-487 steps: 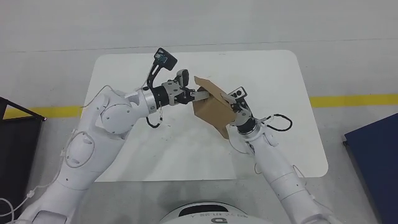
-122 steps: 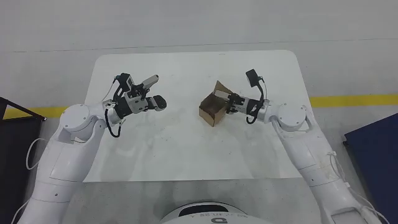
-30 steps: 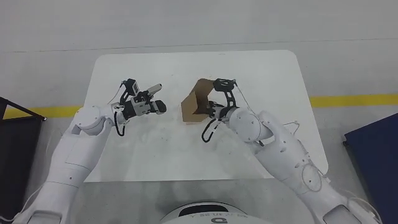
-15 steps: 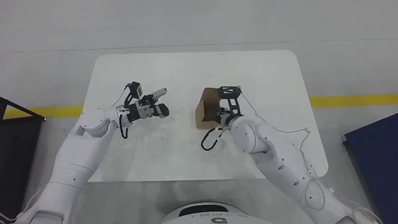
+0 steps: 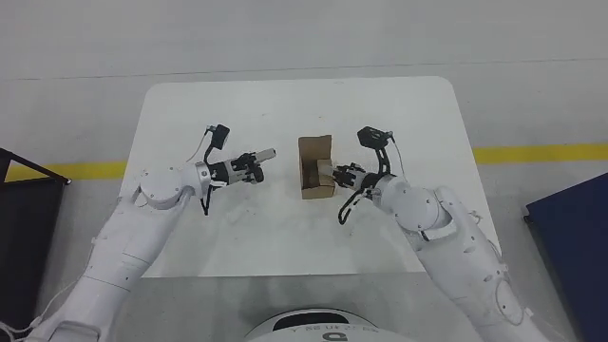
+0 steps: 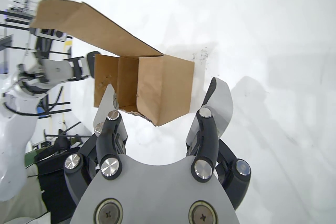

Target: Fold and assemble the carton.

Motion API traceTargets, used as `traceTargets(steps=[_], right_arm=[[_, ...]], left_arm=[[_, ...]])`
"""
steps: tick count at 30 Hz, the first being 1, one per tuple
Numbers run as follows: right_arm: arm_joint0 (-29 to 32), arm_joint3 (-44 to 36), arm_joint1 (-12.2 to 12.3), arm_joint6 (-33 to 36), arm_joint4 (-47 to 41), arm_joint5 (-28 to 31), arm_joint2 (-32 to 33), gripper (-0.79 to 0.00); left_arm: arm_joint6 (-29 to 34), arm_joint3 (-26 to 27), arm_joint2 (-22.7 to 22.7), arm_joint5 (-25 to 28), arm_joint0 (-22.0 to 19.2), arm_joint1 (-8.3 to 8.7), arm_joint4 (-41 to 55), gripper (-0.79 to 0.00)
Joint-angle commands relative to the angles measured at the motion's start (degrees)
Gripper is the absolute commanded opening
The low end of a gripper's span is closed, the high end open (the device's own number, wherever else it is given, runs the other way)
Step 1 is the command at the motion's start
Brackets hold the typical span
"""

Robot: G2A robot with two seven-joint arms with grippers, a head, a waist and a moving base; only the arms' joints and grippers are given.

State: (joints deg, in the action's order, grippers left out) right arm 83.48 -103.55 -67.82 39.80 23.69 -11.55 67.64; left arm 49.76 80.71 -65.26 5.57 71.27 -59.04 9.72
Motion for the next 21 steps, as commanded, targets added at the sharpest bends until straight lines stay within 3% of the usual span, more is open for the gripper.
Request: traceTargets(steps=[1,4,8,13,15,21], right_arm=[[0.81,1.41,0.21,-0.06,-5.09,5.48,2.41,-0.292],[1.45,4.81,0.35,0.56,-13.16,13.33,5.03,-0.363],[0.09,10.72,0.35,2.15,-18.1,20.05,5.46,-0.351],[-2.77,16.57,-0.04,2.56,-19.1,22.63,2.94,-0.246],[-3.78,17.98,-0.18,2.99,-19.52,23.2,2.03,-0.249],[-5.36,20.16,-0.38,4.36,-20.82,25.16,0.25,-0.243]], left_arm=[[-0.15,0.75,1.12,0.17,-0.4,-0.15,-2.3,0.0],[0.65,1.53,2.82,-0.01,-1.23,-0.39,-4.36,0.0],[1.17,1.6,4.82,-0.64,-2.54,-0.73,-7.02,-0.068],[0.34,1.63,6.97,-2.43,-4.25,-1.27,-9.58,-0.117],[-0.33,1.61,7.83,-3.17,-4.93,-1.53,-10.46,-0.185],[-1.36,1.24,9.93,-4.27,-6.48,-2.31,-11.05,-0.228]])
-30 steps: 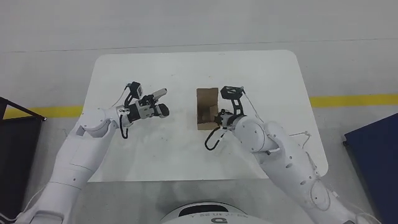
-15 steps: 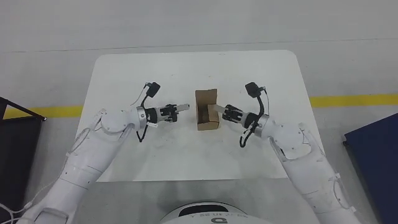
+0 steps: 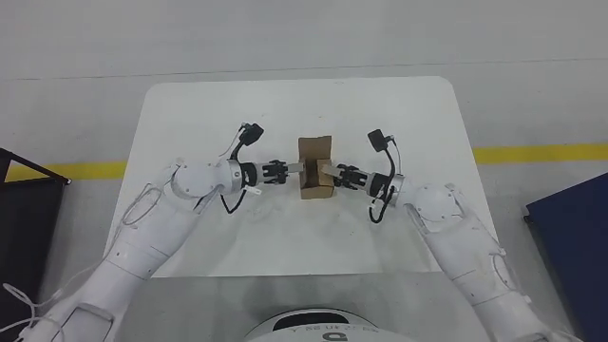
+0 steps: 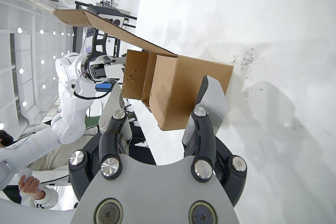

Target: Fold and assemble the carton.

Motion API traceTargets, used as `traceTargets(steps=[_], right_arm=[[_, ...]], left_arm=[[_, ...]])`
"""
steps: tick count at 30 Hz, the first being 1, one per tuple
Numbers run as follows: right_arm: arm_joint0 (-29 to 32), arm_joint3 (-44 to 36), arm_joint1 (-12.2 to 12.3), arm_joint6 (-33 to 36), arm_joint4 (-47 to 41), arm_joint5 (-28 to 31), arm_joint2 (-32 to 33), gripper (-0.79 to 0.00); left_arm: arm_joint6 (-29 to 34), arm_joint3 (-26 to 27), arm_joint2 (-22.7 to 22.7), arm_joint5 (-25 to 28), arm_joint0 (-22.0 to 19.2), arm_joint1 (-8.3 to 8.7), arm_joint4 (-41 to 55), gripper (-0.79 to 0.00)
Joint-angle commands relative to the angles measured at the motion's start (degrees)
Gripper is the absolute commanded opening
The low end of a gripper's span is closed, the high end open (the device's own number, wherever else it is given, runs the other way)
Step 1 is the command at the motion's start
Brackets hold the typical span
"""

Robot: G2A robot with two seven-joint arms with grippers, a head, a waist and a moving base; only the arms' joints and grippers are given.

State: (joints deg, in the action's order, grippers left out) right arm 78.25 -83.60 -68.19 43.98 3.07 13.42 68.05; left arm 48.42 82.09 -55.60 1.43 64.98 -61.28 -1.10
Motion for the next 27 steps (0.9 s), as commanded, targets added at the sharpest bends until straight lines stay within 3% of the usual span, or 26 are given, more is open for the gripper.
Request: traceTargets(steps=[1,4,6,7,8,10,14,27], right_arm=[[-0.34,0.44,-0.04,0.37,-0.35,0.42,-0.41,-0.243],[-0.9,1.13,-0.12,0.97,-1.07,1.12,-1.17,-0.249],[-1.21,1.58,-0.18,1.24,-1.74,1.64,-1.59,-0.256],[-1.37,1.81,-0.2,1.43,-1.99,1.88,-1.77,-0.262],[-1.53,2.0,-0.21,1.48,-2.15,2.04,-1.91,-0.265],[-1.76,2.22,-0.22,1.53,-2.24,2.42,-2.18,-0.265],[-2.04,2.47,-0.18,1.76,-2.56,2.82,-2.53,-0.265],[-2.9,1.87,-0.14,1.73,-1.87,2.98,-4.17,-0.262]], left_arm=[[-0.04,-0.31,0.57,-0.29,-0.44,-0.18,-0.48,-0.225],[-0.09,-0.75,1.43,-0.73,-0.98,-0.44,-1.36,-0.212],[-0.02,-0.89,1.99,-1.24,-1.36,-0.56,-2.45,-0.259],[-0.13,-0.94,2.14,-1.36,-1.46,-0.63,-2.6,-0.376],[-0.23,-0.99,2.23,-1.42,-1.54,-0.69,-2.65,-0.443],[-0.53,-0.71,2.37,-1.41,-1.78,-0.73,-3.66,-0.533],[0.76,0.87,2.93,-2.63,-2.07,-0.55,-7.83,-0.785],[3.63,10.03,3.2,-11.2,-1.74,0.21,-20.14,-0.785]])
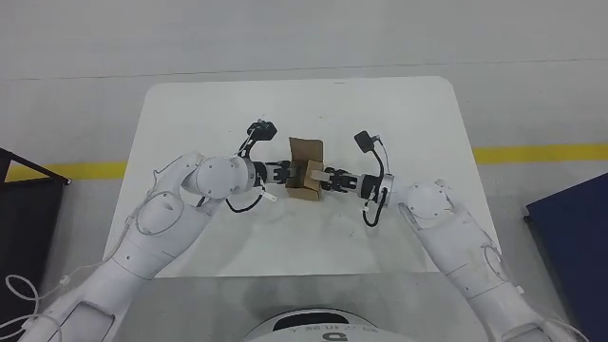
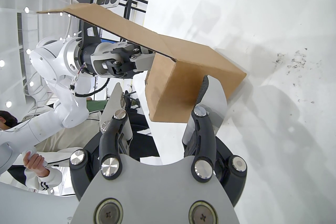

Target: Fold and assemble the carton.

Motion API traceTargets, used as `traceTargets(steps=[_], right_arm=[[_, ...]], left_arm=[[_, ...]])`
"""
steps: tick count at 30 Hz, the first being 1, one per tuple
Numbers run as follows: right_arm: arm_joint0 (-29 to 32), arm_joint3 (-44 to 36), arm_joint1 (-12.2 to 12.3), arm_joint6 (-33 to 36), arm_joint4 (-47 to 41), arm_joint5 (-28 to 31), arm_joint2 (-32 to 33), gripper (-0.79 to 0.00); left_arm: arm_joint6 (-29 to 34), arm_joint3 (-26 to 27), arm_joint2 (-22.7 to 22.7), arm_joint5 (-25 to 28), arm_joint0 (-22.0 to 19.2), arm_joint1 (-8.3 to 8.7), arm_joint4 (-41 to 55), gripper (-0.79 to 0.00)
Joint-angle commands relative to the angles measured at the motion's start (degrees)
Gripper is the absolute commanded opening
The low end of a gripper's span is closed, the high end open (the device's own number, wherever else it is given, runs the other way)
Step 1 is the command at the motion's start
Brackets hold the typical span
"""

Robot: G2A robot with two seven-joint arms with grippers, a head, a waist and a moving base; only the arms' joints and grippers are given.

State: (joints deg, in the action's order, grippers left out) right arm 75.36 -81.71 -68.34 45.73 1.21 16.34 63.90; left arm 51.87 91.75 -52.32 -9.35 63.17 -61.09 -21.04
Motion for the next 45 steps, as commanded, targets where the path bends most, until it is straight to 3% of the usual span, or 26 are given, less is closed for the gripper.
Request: traceTargets(steps=[1,9,10,11,12,15,19,25,28,32,36,45], right_arm=[[-0.01,0.0,0.04,-0.06,-0.02,0.11,-0.04,-0.259],[0.49,-0.48,0.37,-0.57,-0.38,0.49,0.65,-0.209],[0.63,-0.53,0.45,-0.85,-0.38,0.53,0.95,-0.197],[0.76,-0.59,0.54,-1.22,-0.1,0.53,1.29,-0.194],[0.91,-0.67,0.64,-1.8,0.42,0.42,1.65,-0.188],[1.37,-1.48,0.95,-3.79,4.02,0.36,2.34,-0.179],[1.94,-2.51,1.36,-5.23,9.14,2.54,2.71,-0.031],[2.65,-4.83,1.87,-6.54,18.94,3.49,1.97,-0.003],[3.04,-6.67,2.1,-7.02,24.73,2.77,1.23,0.0],[4.27,-10.25,2.35,-7.94,32.99,0.85,-0.13,0.0],[5.59,-13.66,2.4,-8.83,43.18,-3.34,-2.74,-0.028],[5.23,-13.56,1.9,-10.76,51.37,-10.55,-5.58,-0.046]], left_arm=[[0.31,0.73,-0.18,-0.83,0.11,0.05,-0.5,-0.785],[-0.03,0.05,-0.37,-2.04,0.12,-0.29,0.69,-0.76],[-0.31,-0.28,-0.47,-2.06,0.12,-0.36,1.21,-0.468],[-0.81,-0.58,-0.65,-1.97,0.16,-0.43,1.82,-0.043],[-1.35,-0.96,-0.92,-1.86,0.29,-0.49,2.67,0.0],[-2.06,-1.78,-2.29,-0.78,0.9,-0.57,6.49,0.0],[-3.59,-2.7,-6.65,1.23,2.56,-0.18,12.76,0.0],[-5.05,-3.04,-14.35,3.23,5.52,0.98,17.97,0.0],[-4.91,-3.69,-15.64,3.22,5.07,1.09,19.26,0.0],[-4.7,-5.93,-12.83,2.13,0.34,0.28,18.74,0.0],[-2.51,-11.54,-6.64,0.12,-5.41,-1.15,16.13,0.0],[-1.19,-22.01,2.51,1.16,-13.34,-4.66,16.83,0.0]])
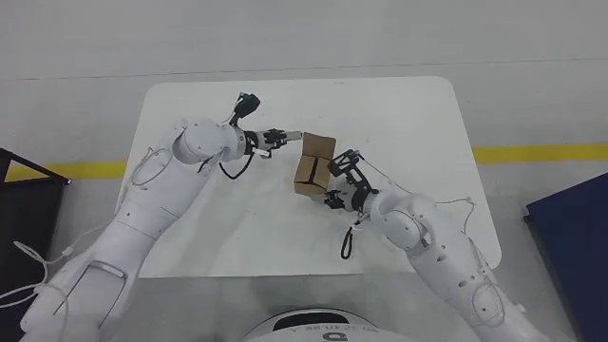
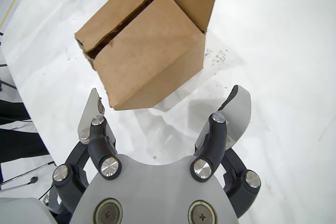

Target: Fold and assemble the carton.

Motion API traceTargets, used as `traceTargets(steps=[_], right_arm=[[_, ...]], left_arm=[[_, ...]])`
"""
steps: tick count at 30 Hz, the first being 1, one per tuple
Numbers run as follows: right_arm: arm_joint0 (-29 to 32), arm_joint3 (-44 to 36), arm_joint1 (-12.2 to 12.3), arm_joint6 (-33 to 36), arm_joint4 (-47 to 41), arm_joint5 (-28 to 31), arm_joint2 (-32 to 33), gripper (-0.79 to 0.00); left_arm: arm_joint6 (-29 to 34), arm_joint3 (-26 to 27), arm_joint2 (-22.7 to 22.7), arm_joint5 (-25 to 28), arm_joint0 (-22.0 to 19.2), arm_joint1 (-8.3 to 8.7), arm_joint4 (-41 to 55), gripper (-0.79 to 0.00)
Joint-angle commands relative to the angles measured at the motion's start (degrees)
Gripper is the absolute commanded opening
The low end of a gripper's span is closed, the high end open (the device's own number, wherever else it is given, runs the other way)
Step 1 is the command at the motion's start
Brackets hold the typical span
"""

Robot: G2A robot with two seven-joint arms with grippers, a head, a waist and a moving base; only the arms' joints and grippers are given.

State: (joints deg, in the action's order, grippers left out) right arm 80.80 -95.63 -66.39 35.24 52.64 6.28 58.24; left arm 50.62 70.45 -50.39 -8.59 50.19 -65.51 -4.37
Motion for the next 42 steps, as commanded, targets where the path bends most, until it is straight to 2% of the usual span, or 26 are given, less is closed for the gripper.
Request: traceTargets(steps=[1,5,11,18,23,33,38,42], right_arm=[[-0.48,0.81,-0.09,-0.53,-0.11,-0.95,0.25,-0.052],[-1.25,2.09,-0.19,-1.79,-1.34,-2.29,1.56,-0.055],[-1.88,3.66,-0.3,-4.2,-2.66,-4.47,3.55,-0.043],[-3.77,6.51,-0.77,-4.78,-6.4,-3.86,3.93,-0.025],[-6.36,9.28,-1.37,-5.0,-7.54,-3.12,2.65,-0.028],[-7.2,8.92,-1.73,-6.21,-10.42,-1.32,3.11,-0.034],[-7.23,9.1,-1.88,-5.56,-11.25,-0.93,2.81,-0.031],[-7.45,9.72,-2.16,-5.97,-12.69,-0.77,2.36,-0.037]], left_arm=[[0.25,-1.35,1.15,1.01,-0.73,-0.46,-0.03,0.0],[1.31,-3.16,3.32,3.35,-1.67,-0.87,-3.74,0.0],[1.62,-2.83,2.14,7.72,-0.34,-0.6,-2.9,0.0],[3.91,1.75,-0.17,9.15,3.55,0.83,-5.0,0.0],[5.19,5.7,-1.73,8.04,5.75,1.75,-7.13,0.0],[2.92,12.59,-7.43,10.26,8.72,2.99,-4.61,0.0],[2.6,10.76,-7.26,9.92,9.29,3.05,-5.69,-0.108],[1.03,8.14,-5.92,10.48,8.62,2.53,-5.58,-0.095]])
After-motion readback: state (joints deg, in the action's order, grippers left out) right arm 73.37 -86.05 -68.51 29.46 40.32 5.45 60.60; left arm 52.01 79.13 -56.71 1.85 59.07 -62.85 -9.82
